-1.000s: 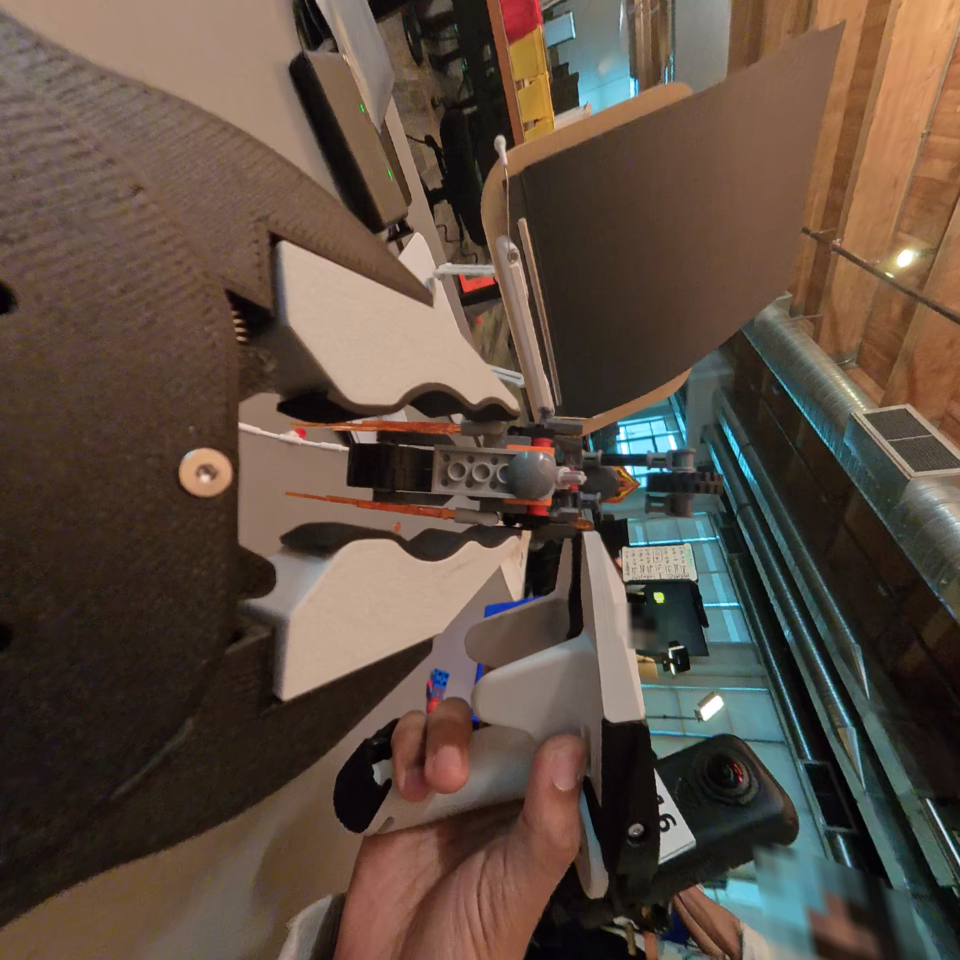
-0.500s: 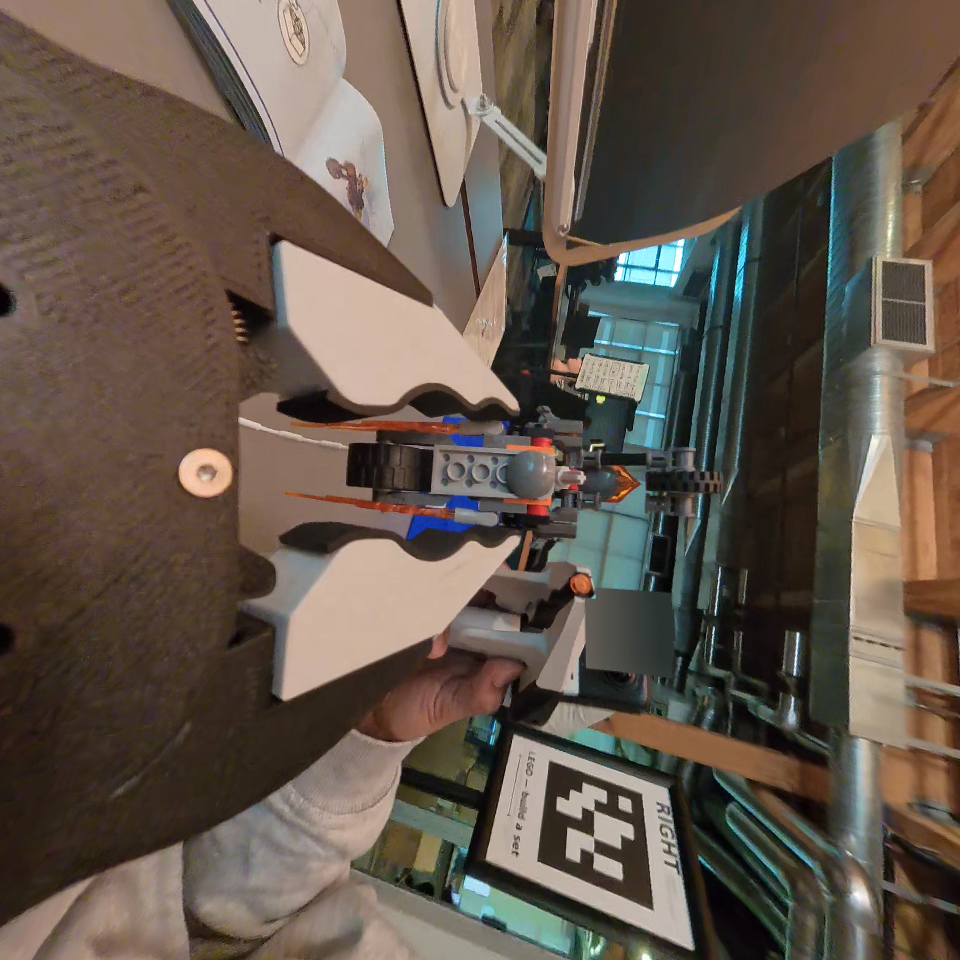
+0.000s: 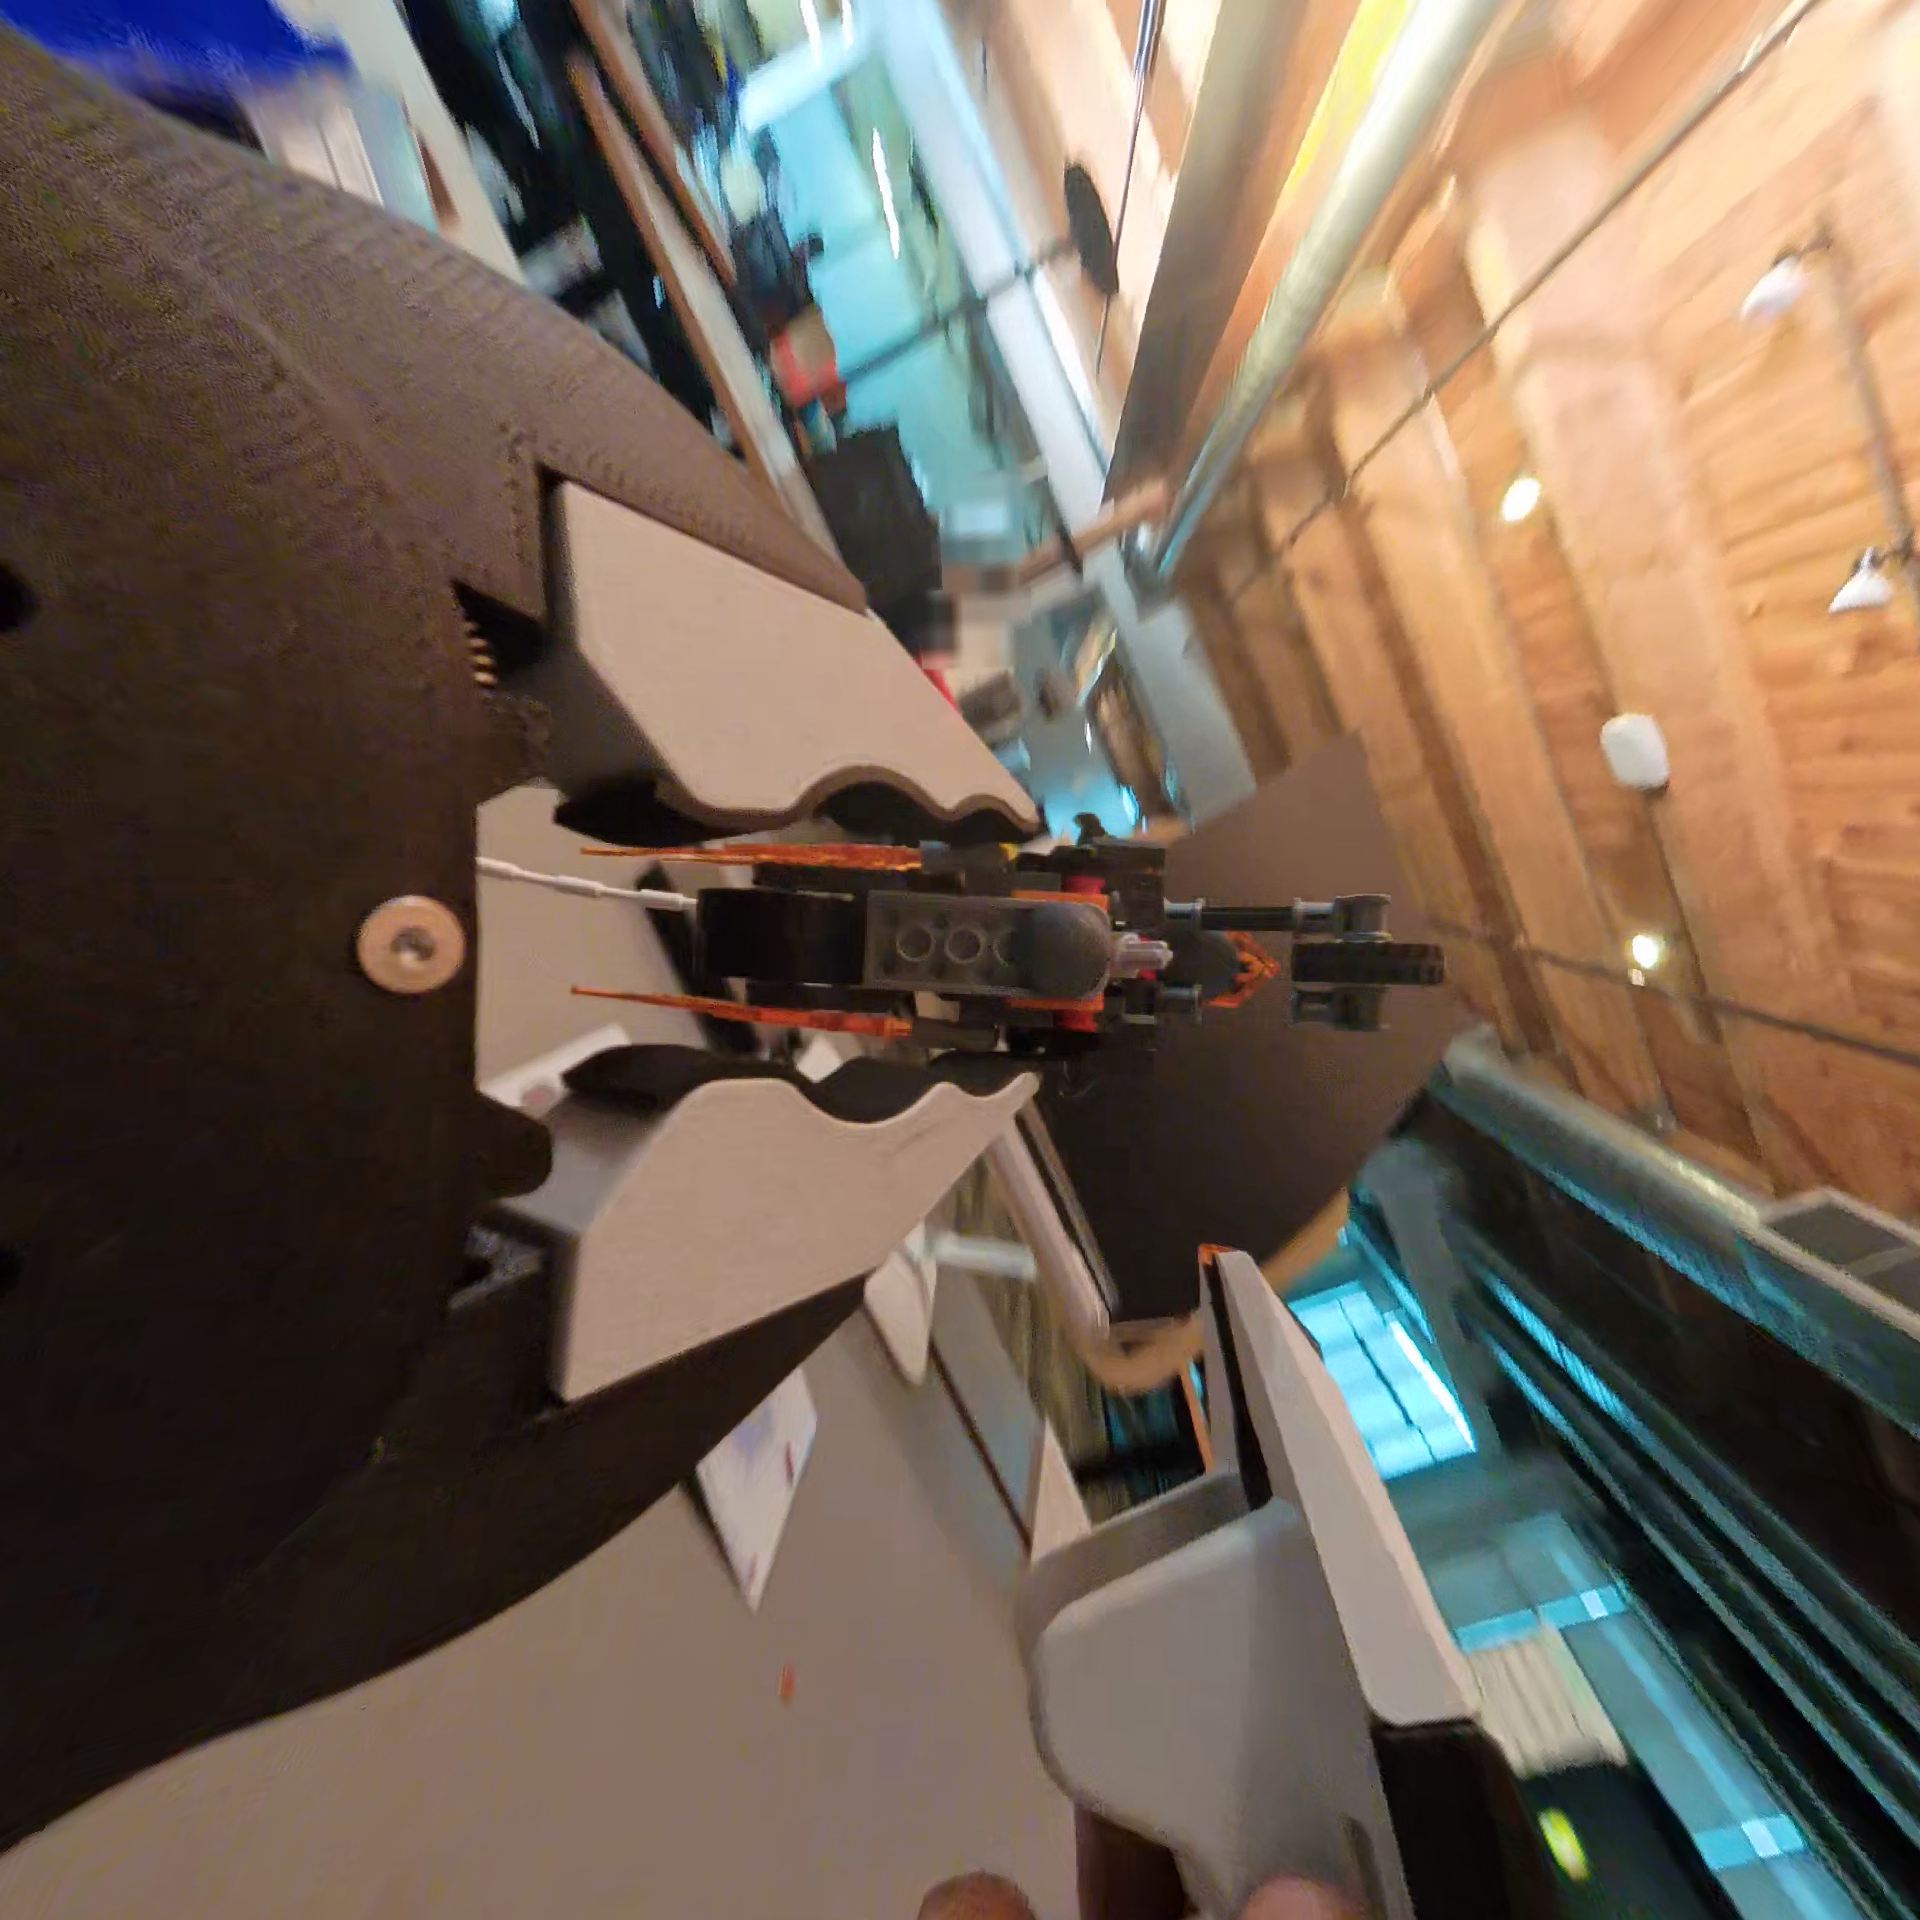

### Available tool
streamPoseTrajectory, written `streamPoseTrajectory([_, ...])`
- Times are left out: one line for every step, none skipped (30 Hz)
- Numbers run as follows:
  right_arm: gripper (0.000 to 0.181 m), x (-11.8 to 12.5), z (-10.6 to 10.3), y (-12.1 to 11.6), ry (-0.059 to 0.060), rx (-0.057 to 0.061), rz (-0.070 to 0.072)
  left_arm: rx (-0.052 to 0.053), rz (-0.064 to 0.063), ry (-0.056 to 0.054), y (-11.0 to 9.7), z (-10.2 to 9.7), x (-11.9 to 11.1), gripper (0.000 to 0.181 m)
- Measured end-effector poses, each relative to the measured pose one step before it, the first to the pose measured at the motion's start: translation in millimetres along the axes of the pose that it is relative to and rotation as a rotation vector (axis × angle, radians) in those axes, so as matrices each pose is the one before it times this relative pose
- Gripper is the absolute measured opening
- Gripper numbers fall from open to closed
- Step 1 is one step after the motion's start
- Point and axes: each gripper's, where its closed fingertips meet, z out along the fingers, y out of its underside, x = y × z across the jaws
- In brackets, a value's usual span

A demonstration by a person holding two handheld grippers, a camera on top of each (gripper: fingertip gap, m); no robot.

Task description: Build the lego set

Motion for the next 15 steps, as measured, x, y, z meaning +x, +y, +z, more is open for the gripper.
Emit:
streamPoseTrajectory([0.003, -5.37, 12.41, -1.93, -0.0042, 0.0119, 0.0114, -0.0036, 0.0305, -0.0458, -0.85, -2.06, -13.09, 0.036])
streamPoseTrajectory([0.003, -5.86, 12.68, -1.27, -0.0029, 0.0089, 0.0148, -0.0032, 0.0265, -0.0416, -0.32, -1.69, -11.32, 0.036])
streamPoseTrajectory([0.004, -6.69, 12.67, 0.59, -0.0048, -0.0001, 0.0121, -0.002, 0.0241, -0.0436, 0.16, -1.46, -10.86, 0.036])
streamPoseTrajectory([0.004, -7.64, 12.08, 1.48, -0.0082, -0.0054, 0.0079, -0.0004, 0.0235, -0.0447, 0.36, -1.6, -9.9, 0.036])
streamPoseTrajectory([0.004, -7.23, 11.01, 1.65, -0.0053, -0.0084, 0.0033, 0.0033, 0.0203, -0.0408, 0.17, -1.58, -8.35, 0.036])
streamPoseTrajectory([0.005, -5.92, 9.77, 1.78, 0.002, -0.0114, -0.0034, 0.0028, 0.0147, -0.0329, 0.57, -1.12, -7.02, 0.036])
streamPoseTrajectory([0.004, -5.18, 8.2, 1.39, 0.0048, -0.0104, -0.0091, 0.0042, 0.0144, -0.0232, 0.46, -0.74, -4.77, 0.035])
streamPoseTrajectory([0.004, -4.45, 6.59, 0.42, 0.0056, -0.0061, -0.0104, 0.0021, 0.012, -0.0194, 0.44, -0.55, -3.58, 0.035])
streamPoseTrajectory([0.004, -3.07, 5.48, 0.44, 0.0095, -0.0056, -0.0049, 0.0017, 0.0123, -0.0177, 0.27, 0.01, -2.44, 0.035])
streamPoseTrajectory([0.004, -2.28, 4.54, 0.97, 0.0083, -0.0102, 0.0025, 0.004, 0.0134, -0.0188, -0.11, -0.34, -1.95, 0.035])
streamPoseTrajectory([0.004, -1.78, 3.64, 1.42, 0.004, -0.0127, 0.0071, 0.0057, 0.0139, -0.0182, -0.53, -0.68, -1.41, 0.036])
streamPoseTrajectory([0.004, -1.53, 2.51, 1.28, 0.0011, -0.0117, 0.0078, 0.0079, 0.0146, -0.0164, 0.17, -0.08, -3.52, 0.036])
streamPoseTrajectory([0.004, -0.84, 1.51, 0.93, 0.0034, -0.0095, 0.0076, 0.0058, 0.0153, -0.018, -0.25, -0.27, -3.78, 0.036])
streamPoseTrajectory([0.004, -0.69, 0.58, 0.48, 0.0045, -0.0069, 0.0066, 0.003, 0.0168, -0.0188, -1.01, -0.23, -2.35, 0.036])
streamPoseTrajectory([0.004, -1.6, 0.02, -0.39, -0.0005, -0.001, 0.0041, 0.0031, 0.0159, -0.0157, -1.23, -0.04, -2.28, 0.036])
